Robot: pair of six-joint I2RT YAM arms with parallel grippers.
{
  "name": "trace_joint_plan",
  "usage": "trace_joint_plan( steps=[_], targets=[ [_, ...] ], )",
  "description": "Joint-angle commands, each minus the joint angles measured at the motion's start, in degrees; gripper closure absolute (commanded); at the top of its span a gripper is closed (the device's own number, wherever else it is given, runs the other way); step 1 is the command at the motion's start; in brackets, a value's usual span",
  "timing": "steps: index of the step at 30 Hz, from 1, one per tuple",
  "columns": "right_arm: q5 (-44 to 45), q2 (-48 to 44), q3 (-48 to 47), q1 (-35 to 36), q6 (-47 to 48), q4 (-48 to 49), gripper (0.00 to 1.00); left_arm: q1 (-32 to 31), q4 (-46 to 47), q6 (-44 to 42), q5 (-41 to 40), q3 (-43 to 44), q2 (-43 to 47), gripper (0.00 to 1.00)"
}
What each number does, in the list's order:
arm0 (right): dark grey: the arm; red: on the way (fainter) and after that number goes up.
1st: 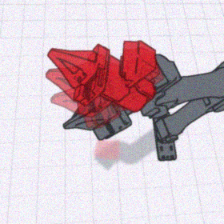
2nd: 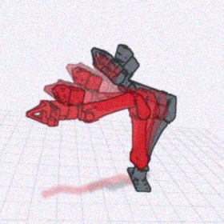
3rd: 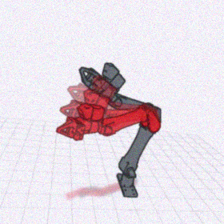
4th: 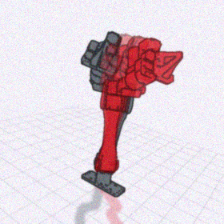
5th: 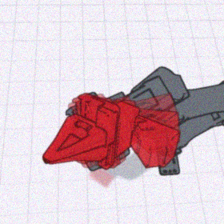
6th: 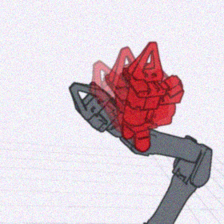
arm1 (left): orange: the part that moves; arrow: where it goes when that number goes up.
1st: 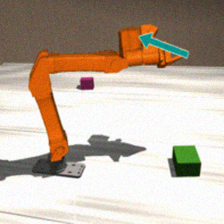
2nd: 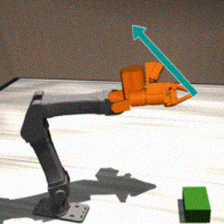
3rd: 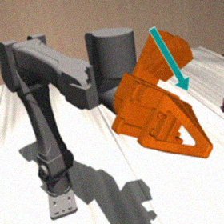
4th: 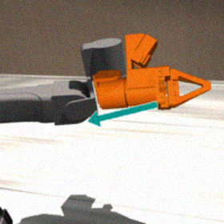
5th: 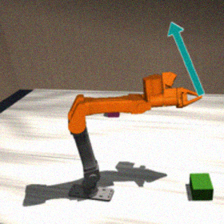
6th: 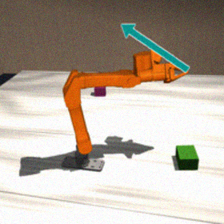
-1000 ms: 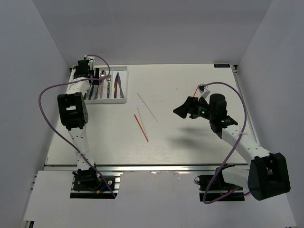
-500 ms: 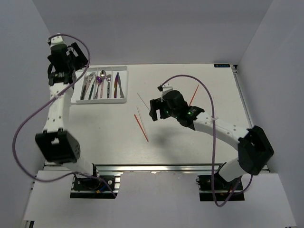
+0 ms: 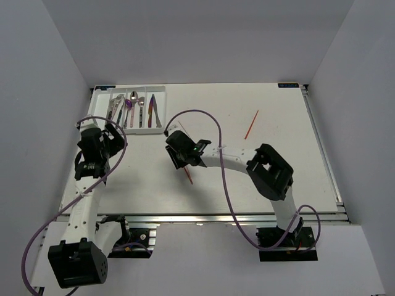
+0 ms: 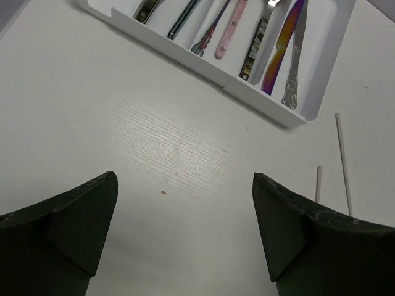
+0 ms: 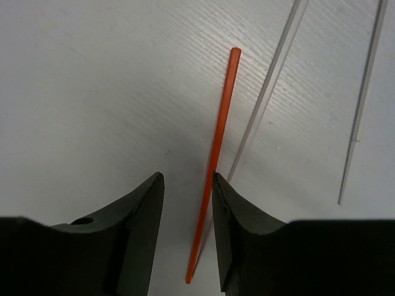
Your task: Sort the eating utensils into containers
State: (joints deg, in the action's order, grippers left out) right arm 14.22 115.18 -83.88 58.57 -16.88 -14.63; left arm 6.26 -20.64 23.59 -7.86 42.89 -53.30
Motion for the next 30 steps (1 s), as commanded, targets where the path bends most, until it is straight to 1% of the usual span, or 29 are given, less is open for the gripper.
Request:
trace_joint_plan(
  steps=[1, 5, 12, 17, 22, 25, 30],
  targets=[
    [4.1, 3.1, -6.1, -0.2, 0.4, -3.7, 0.58, -0.9, 1.3, 0.0, 0.4, 1.0, 2.9, 0.02],
    [4.5, 6.5, -11.4, -0.2, 1.4, -5.8, 0.60, -1.0, 1.5, 0.0, 1.9, 1.0, 2.7, 0.02],
    [4.4, 11.2, -15.8, -0.5, 2.6, -7.5, 0.60, -0.9, 1.9, -0.1, 4.0, 0.9, 2.3, 0.02],
    [3.9, 13.0, -16.1, -1.0, 2.1, -8.0, 0.62, -0.9, 2.1, -0.2, 4.4, 0.7, 2.1, 0.02],
    [3.5, 12.8, -13.5, -2.0, 1.2, -7.0, 0.63, -0.9, 2.4, -0.2, 5.5, 0.7, 1.5, 0.02],
    [1.0, 12.8, -12.6, -2.6, 1.0, -6.8, 0.67, -1.0, 2.4, -0.2, 5.7, 0.6, 1.4, 0.02],
    [-1.2, 13.0, -11.2, -2.8, 0.4, -6.5, 0.83, -1.0, 2.4, -0.3, 5.7, 0.6, 1.3, 0.02]
  ],
)
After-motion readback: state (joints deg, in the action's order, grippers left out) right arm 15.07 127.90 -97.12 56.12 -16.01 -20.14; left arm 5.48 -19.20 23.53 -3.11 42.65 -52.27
